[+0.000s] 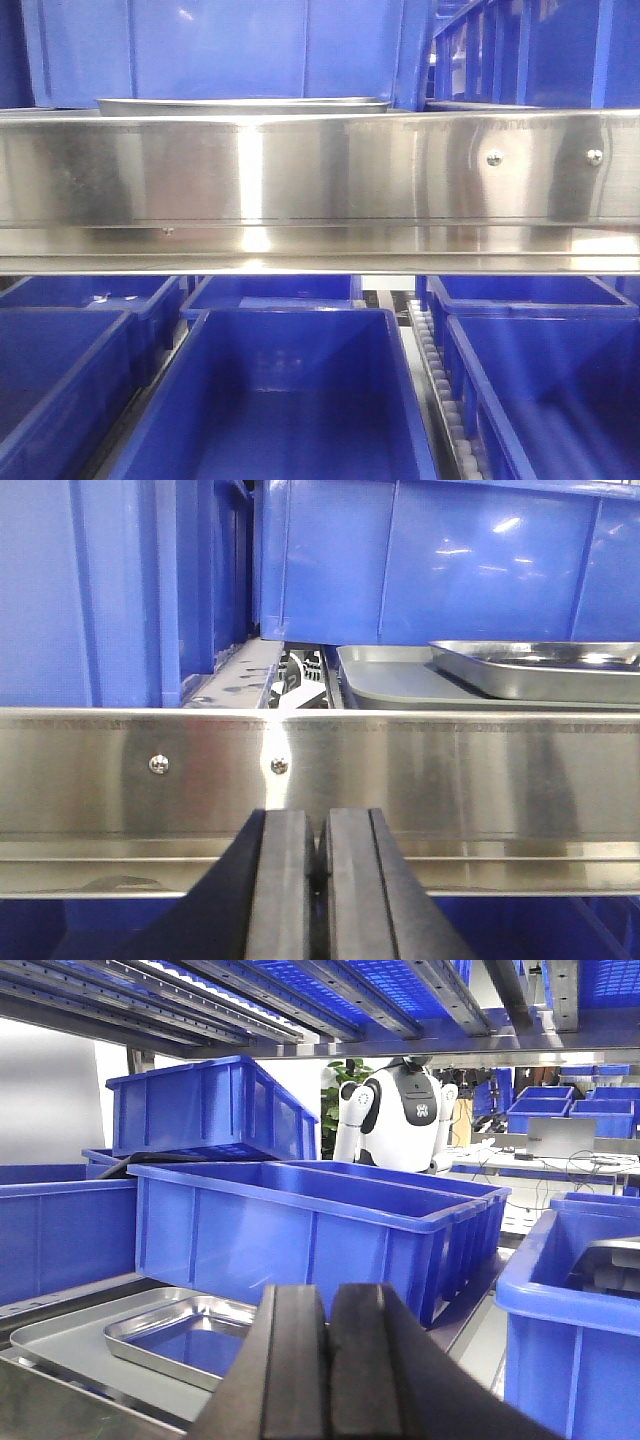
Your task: Stack silver trays without gaps
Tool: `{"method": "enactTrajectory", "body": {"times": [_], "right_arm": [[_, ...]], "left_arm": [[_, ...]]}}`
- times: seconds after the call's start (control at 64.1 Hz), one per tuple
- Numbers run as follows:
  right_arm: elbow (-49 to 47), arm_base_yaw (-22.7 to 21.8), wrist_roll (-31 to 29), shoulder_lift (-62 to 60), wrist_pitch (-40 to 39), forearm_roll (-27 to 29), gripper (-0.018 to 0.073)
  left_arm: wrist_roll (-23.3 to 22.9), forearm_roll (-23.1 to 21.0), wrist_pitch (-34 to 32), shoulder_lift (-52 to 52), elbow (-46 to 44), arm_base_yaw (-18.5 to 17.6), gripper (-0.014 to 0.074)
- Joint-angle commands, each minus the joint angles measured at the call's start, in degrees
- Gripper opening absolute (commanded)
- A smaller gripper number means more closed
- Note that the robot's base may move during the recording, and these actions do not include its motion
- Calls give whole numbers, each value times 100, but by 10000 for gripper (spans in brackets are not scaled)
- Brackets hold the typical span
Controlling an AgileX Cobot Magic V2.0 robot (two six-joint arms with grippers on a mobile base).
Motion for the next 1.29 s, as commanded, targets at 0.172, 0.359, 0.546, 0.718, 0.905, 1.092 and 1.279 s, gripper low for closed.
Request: {"method": "enactTrajectory", "body": {"times": [0.172,0.359,0.546,0.718,0.905,1.092,1.279], "right_arm": [[5,-3,-36,-30,-143,-55,-79],[5,-3,-36,-30,-143,-55,-79],[5,-3,-36,-30,-143,-55,-79],[5,-3,-36,-30,-143,-55,-79],[5,-3,-36,-30,-143,-55,-79],[5,-3,-36,-30,-143,-55,-79],[5,-3,-36,-30,-143,-55,-79]], "left_arm": [[-38,31,-127,-27,-9,-42,-12],[-38,29,-127,-27,-9,-5,-12],[-38,29,-127,-27,-9,268,-12],[-38,-86,-127,-27,-9,278,-12],[-38,-88,-174,-27,-9,278,-12],[-38,-88,-174,-27,-9,278,-12],[-38,-88,-174,-27,-9,278,-12]]}}
